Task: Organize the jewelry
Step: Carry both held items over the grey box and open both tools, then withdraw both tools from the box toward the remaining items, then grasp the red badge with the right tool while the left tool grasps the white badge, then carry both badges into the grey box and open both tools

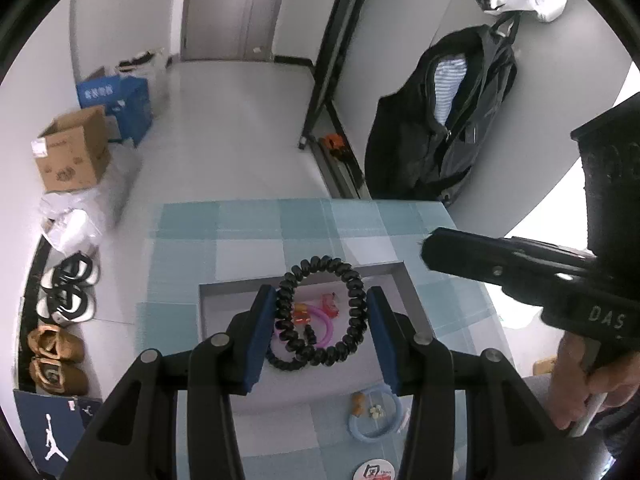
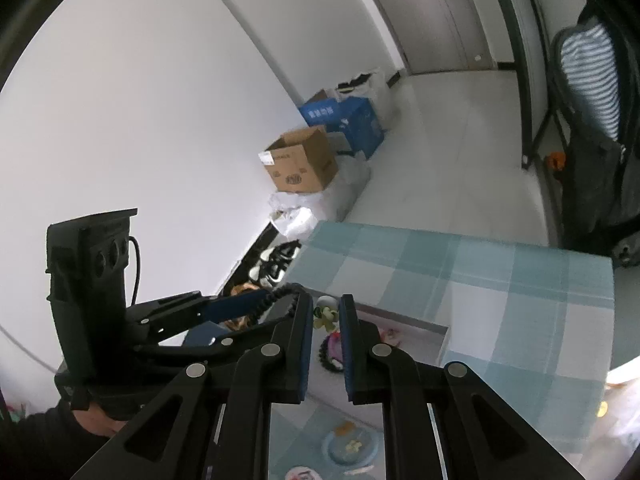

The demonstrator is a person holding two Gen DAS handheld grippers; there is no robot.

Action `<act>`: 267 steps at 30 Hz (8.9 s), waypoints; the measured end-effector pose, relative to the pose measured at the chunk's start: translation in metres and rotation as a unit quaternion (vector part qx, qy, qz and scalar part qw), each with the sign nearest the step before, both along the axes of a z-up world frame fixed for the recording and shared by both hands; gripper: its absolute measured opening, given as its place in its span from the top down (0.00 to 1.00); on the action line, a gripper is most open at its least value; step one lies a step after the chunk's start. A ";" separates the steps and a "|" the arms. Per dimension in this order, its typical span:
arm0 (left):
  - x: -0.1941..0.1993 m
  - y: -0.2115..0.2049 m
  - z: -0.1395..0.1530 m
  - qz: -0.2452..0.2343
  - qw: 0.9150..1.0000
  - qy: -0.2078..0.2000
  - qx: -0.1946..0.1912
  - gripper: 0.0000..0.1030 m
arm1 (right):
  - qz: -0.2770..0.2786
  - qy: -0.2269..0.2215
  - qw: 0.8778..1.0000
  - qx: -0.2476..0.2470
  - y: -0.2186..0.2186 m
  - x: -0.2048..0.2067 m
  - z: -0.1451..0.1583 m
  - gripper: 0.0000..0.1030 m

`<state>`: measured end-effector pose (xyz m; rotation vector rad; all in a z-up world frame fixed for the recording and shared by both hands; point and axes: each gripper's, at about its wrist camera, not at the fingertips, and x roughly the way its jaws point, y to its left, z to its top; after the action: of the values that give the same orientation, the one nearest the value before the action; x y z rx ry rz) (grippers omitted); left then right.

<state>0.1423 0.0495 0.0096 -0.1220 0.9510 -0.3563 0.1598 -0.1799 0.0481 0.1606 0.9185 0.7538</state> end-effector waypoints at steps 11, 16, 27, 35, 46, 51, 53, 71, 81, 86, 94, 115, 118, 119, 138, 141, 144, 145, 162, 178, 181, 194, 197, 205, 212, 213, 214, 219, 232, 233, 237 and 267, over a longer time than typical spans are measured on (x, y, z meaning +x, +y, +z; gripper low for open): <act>0.018 0.001 -0.019 -0.009 0.999 0.035 0.007 0.61 | 0.012 0.048 0.999 -0.015 0.012 0.016 -0.036 0.88; 0.019 -0.002 -0.025 -0.016 0.999 0.045 0.011 0.61 | 0.009 0.071 0.997 -0.030 0.015 0.018 -0.048 0.88; 0.018 -0.001 -0.026 -0.024 0.999 0.044 0.002 0.60 | -0.011 0.081 0.997 -0.011 0.006 0.023 -0.049 0.87; 0.016 0.006 -0.024 -0.004 0.999 0.036 -0.006 0.32 | -0.018 0.072 0.997 0.004 0.000 0.021 -0.042 0.83; 0.006 0.017 -0.014 0.034 0.999 -0.003 0.021 0.32 | -0.052 0.046 0.997 0.019 -0.019 0.022 -0.029 0.59; -0.006 0.013 -0.008 0.049 0.997 -0.037 0.054 0.32 | -0.060 0.031 0.997 0.020 -0.023 0.016 -0.026 0.47; -0.010 0.013 -0.006 0.053 0.996 -0.046 0.057 0.32 | -0.061 0.028 0.997 0.024 -0.025 0.011 -0.024 0.45; -0.058 0.007 0.002 0.089 0.992 -0.075 0.049 0.32 | -0.073 -0.023 0.997 0.032 -0.047 -0.062 -0.018 0.18; -0.091 -0.007 -0.007 0.086 0.993 -0.061 0.043 0.31 | -0.076 -0.036 0.996 -0.001 -0.048 -0.107 -0.030 0.09; -0.102 -0.008 -0.011 0.085 0.994 -0.050 0.048 0.31 | -0.080 -0.027 0.996 -0.011 -0.054 -0.120 -0.038 0.09; -0.117 -0.008 -0.035 0.073 0.997 0.004 0.034 0.31 | -0.071 -0.026 0.994 -0.075 -0.058 -0.144 -0.066 0.09; -0.121 -0.009 -0.068 0.066 0.995 0.072 0.018 0.32 | 0.002 -0.048 0.977 -0.206 -0.024 -0.161 -0.112 0.29; -0.121 -0.010 -0.068 0.063 0.995 0.071 0.022 0.32 | -0.002 -0.049 0.977 -0.209 -0.022 -0.160 -0.112 0.30; -0.121 -0.010 -0.069 0.063 0.995 0.072 0.022 0.32 | -0.001 -0.050 0.976 -0.211 -0.021 -0.160 -0.111 0.30; -0.119 -0.009 -0.075 0.066 0.994 0.086 0.031 0.32 | 0.012 -0.065 0.970 -0.233 -0.008 -0.159 -0.110 0.60; -0.119 -0.010 -0.076 0.064 0.994 0.086 0.031 0.32 | 0.001 -0.052 0.976 -0.213 -0.014 -0.154 -0.107 0.60; -0.119 -0.011 -0.075 0.061 0.994 0.085 0.032 0.32 | -0.017 -0.030 0.982 -0.187 -0.024 -0.147 -0.105 0.60; -0.120 -0.011 -0.075 0.060 0.994 0.086 0.033 0.32 | -0.024 -0.022 0.983 -0.179 -0.028 -0.144 -0.104 0.60; -0.127 -0.045 -0.079 0.000 0.992 0.065 0.109 0.32 | -0.096 0.028 0.991 -0.084 -0.070 -0.126 -0.091 0.60; -0.126 -0.059 -0.076 -0.016 0.989 0.055 0.138 0.46 | -0.112 0.031 0.991 -0.060 -0.085 -0.123 -0.086 0.60; -0.128 -0.063 -0.075 -0.031 0.989 0.052 0.135 0.63 | -0.111 0.032 0.992 -0.059 -0.086 -0.122 -0.086 0.60; -0.127 -0.060 -0.060 -0.038 0.993 0.044 0.103 0.64 | -0.112 0.032 0.992 -0.045 -0.086 -0.123 -0.082 0.60; -0.122 -0.051 -0.049 -0.024 0.996 0.035 0.083 0.64 | -0.111 0.034 0.993 -0.027 -0.087 -0.122 -0.078 0.60; -0.085 -0.020 -0.015 0.028 0.999 0.015 0.041 0.64 | -0.096 0.021 0.995 -0.002 -0.073 -0.106 -0.051 0.60; -0.053 -0.005 -0.002 0.045 0.999 0.014 0.018 0.64 | -0.065 -0.002 0.998 0.003 -0.047 -0.074 -0.019 0.60; -0.049 -0.005 -0.002 0.045 0.999 0.014 0.017 0.64 | -0.059 -0.006 0.998 0.003 -0.041 -0.069 -0.015 0.60; -0.044 -0.003 -0.001 0.045 0.999 0.014 0.015 0.64 | -0.053 -0.011 0.999 -0.001 -0.036 -0.064 -0.012 0.60; -0.021 0.002 -0.002 0.042 0.999 0.017 0.009 0.64 | -0.033 -0.007 0.999 -0.018 -0.015 -0.034 -0.014 0.60; 0.016 0.007 -0.029 0.038 0.997 0.073 -0.005 0.64 | -0.001 0.033 0.999 -0.040 0.004 0.011 -0.045 0.60; 0.016 0.007 -0.029 0.037 0.997 0.075 -0.003 0.64 | 0.002 0.040 0.998 -0.040 0.004 0.014 -0.047 0.60; 0.017 0.007 -0.031 0.034 0.996 0.081 0.001 0.64 | 0.005 0.049 0.998 -0.044 0.004 0.016 -0.048 0.60; -0.010 0.016 -0.016 0.047 0.999 0.013 -0.013 0.39 | -0.051 0.025 0.998 -0.006 -0.029 0.005 -0.029 0.32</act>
<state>0.1321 0.0654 -0.0066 -0.1954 0.9629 -0.2805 0.1645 -0.2089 0.0194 0.2146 0.9547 0.6521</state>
